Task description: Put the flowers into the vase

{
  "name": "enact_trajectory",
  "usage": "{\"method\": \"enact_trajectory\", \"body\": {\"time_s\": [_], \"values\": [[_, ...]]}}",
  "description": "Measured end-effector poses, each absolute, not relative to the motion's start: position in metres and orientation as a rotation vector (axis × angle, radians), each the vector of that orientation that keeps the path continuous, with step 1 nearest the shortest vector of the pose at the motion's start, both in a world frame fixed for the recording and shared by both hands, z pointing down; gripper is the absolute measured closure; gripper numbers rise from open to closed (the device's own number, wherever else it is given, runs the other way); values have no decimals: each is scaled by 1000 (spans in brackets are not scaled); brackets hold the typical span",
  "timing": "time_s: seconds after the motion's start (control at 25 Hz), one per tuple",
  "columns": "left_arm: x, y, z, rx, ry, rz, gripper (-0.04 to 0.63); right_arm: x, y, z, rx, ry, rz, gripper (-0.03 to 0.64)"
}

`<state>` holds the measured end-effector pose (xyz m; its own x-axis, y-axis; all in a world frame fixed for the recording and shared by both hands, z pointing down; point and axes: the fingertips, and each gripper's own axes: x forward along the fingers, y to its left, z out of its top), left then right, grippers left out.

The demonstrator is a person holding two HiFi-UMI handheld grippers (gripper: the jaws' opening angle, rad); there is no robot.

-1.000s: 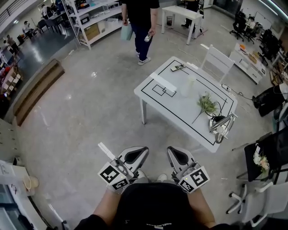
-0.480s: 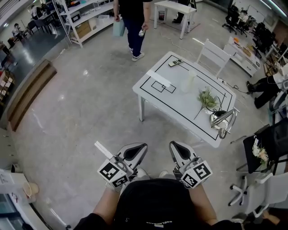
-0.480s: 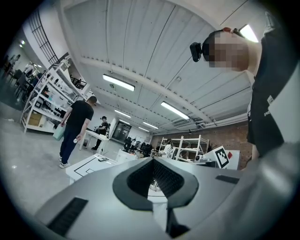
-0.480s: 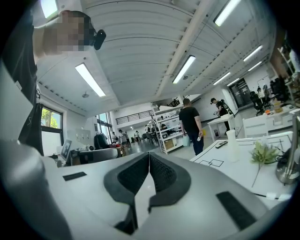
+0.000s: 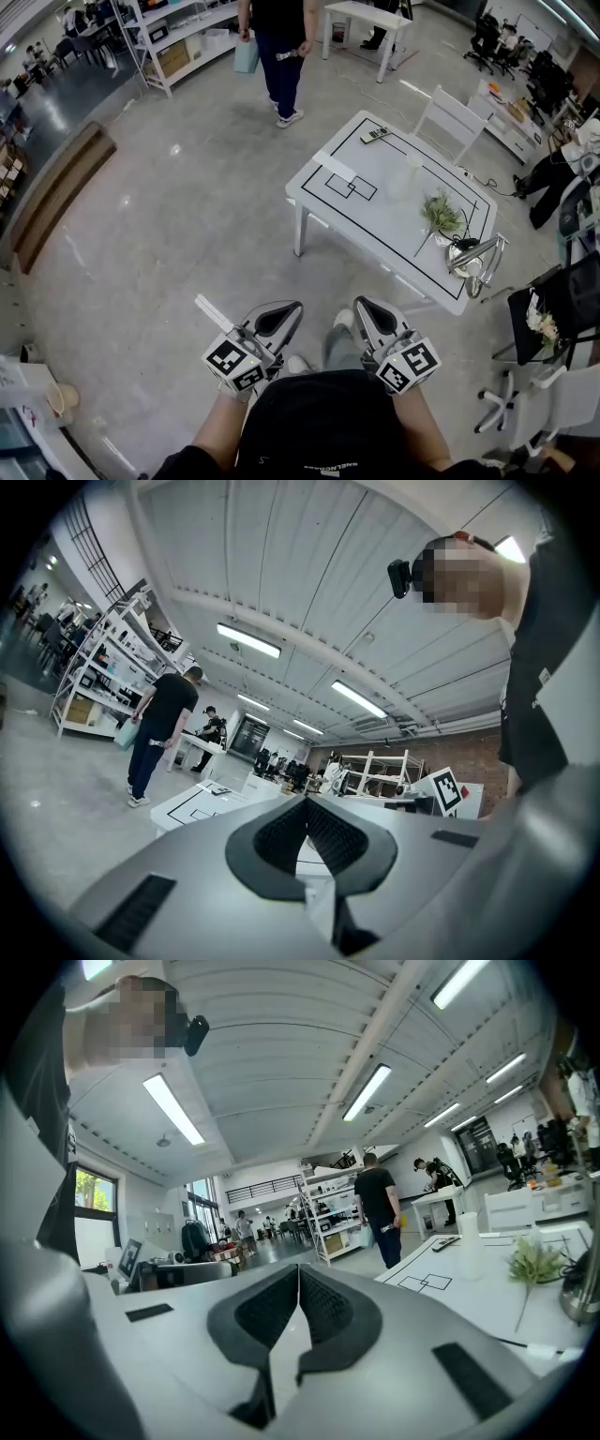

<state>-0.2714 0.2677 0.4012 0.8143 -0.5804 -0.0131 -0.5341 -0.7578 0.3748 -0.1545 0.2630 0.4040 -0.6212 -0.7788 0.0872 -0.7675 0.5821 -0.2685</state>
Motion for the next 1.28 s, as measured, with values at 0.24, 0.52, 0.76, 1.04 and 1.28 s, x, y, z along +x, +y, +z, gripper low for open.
{"method": "enact_trajectory", "body": {"time_s": [0.24,0.52,0.76,1.04,1.28], "values": [[-274,240,405,2632,-853,-163,591,-162,228,405,-1318,2774,-423,606],[-259,189,408,2623,-872,-139,591,-148,172,412,-1298,2779,-456,606],[-238,134,420,2594,-893,-132,591,-121,113,425,-1322,2782,-510,606],[-204,72,424,2573,-910,-101,591,-87,48,429,-1302,2788,-544,606],[-176,21,421,2552,-947,-90,591,-55,-4,431,-1291,2788,-574,606]]}}
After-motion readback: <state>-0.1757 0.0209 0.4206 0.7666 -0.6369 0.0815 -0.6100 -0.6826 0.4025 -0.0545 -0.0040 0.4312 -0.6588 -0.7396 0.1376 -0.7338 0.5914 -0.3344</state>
